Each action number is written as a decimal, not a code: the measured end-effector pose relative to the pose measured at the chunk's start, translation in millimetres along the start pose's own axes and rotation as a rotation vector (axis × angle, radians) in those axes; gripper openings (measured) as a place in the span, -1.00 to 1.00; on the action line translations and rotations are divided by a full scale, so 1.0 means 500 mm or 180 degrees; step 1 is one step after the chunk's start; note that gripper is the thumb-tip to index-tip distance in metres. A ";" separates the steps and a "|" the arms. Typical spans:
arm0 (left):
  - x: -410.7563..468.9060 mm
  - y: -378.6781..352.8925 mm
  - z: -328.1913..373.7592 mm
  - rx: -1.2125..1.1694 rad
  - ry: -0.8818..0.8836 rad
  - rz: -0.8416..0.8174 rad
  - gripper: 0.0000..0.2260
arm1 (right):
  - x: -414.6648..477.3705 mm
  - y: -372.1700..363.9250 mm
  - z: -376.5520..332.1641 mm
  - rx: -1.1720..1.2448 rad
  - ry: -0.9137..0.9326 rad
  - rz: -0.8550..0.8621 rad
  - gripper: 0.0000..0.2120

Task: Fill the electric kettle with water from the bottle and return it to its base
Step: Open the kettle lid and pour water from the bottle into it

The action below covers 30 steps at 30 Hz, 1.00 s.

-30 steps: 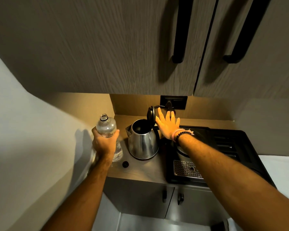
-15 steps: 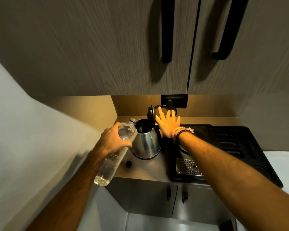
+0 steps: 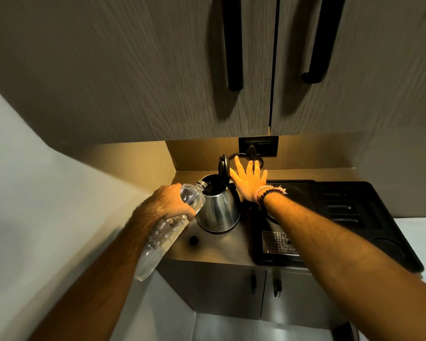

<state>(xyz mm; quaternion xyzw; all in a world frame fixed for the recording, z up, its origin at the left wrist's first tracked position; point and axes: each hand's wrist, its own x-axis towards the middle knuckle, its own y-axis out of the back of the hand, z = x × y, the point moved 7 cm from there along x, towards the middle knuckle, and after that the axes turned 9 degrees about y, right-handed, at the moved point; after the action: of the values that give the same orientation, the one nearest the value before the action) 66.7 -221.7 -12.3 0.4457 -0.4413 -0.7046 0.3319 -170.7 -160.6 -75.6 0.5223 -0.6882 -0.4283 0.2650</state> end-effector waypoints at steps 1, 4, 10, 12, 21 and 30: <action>0.000 0.001 0.002 0.0053 0.0007 -0.0005 -0.13 | 0.002 -0.002 0.002 -0.0002 -0.0006 -0.0005 -0.30; -0.001 0.003 0.001 0.0169 0.0090 -0.0017 -0.18 | 0.010 -0.008 0.007 -0.0053 0.0005 -0.0031 -0.27; -0.004 0.010 0.000 0.0152 0.0111 -0.0053 -0.19 | 0.013 -0.009 0.008 -0.0067 0.0004 -0.0025 -0.28; -0.005 0.008 0.001 0.0139 0.0127 -0.0082 -0.20 | 0.015 -0.012 0.010 -0.0078 0.0015 -0.0027 -0.28; -0.001 0.002 0.001 0.0167 0.0185 -0.0119 -0.14 | 0.017 -0.014 0.013 -0.0058 0.0019 -0.0061 -0.27; 0.005 -0.005 0.000 0.0224 0.0147 -0.0174 -0.10 | 0.014 -0.011 0.009 -0.0097 0.0045 -0.0058 -0.28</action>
<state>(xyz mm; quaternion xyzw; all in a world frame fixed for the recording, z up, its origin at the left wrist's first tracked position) 65.6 -222.7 -15.2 0.4851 -0.4457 -0.6870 0.3067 -174.1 -166.4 -83.1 0.5275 -0.6748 -0.4374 0.2739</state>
